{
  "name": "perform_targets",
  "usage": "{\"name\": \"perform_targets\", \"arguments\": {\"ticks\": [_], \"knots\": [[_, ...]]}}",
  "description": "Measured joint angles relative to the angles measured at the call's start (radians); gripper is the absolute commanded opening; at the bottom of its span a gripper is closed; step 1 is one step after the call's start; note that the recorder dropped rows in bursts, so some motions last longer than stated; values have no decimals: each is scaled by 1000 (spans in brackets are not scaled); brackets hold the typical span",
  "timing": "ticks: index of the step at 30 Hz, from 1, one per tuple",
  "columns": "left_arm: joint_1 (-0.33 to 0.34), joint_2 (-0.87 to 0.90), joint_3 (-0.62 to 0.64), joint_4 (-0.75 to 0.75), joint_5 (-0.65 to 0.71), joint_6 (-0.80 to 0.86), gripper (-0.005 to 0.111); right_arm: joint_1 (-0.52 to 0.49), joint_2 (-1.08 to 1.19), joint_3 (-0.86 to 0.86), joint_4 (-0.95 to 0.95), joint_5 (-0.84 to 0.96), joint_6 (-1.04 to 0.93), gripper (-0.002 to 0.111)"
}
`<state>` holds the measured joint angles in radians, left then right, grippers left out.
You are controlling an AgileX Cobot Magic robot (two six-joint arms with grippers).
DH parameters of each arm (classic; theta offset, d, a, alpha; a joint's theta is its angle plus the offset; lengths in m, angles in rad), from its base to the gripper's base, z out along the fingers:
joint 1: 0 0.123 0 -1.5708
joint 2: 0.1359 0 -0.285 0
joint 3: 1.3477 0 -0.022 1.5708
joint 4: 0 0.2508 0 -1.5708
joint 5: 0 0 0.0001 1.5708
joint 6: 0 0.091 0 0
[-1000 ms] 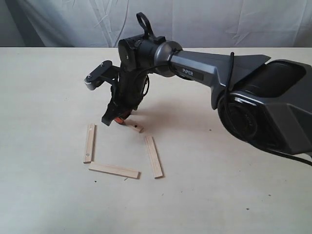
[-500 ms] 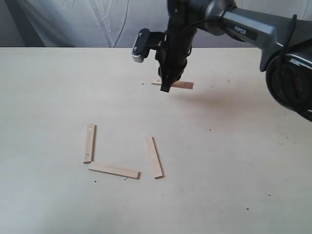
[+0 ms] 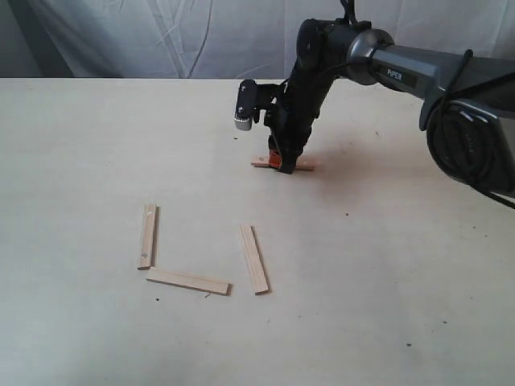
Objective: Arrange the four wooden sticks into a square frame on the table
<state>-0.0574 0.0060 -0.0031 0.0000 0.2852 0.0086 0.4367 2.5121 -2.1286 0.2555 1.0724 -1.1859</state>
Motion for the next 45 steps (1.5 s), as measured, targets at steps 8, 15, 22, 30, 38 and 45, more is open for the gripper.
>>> {"name": "perform_targets", "arguments": {"ticks": [8, 15, 22, 30, 38, 45], "knots": [[0, 0, 0, 0, 0, 0, 0, 0, 0, 0, 12, -2, 0, 42], [0, 0, 0, 0, 0, 0, 0, 0, -13, 0, 17, -2, 17, 45], [0, 0, 0, 0, 0, 0, 0, 18, -143, 2, 17, 61, 369, 45], [0, 0, 0, 0, 0, 0, 0, 54, -181, 2, 85, 138, 879, 45], [0, 0, 0, 0, 0, 0, 0, 173, -246, 179, 35, 138, 1065, 45], [0, 0, 0, 0, 0, 0, 0, 254, -270, 408, -99, 51, 1265, 45]]}}
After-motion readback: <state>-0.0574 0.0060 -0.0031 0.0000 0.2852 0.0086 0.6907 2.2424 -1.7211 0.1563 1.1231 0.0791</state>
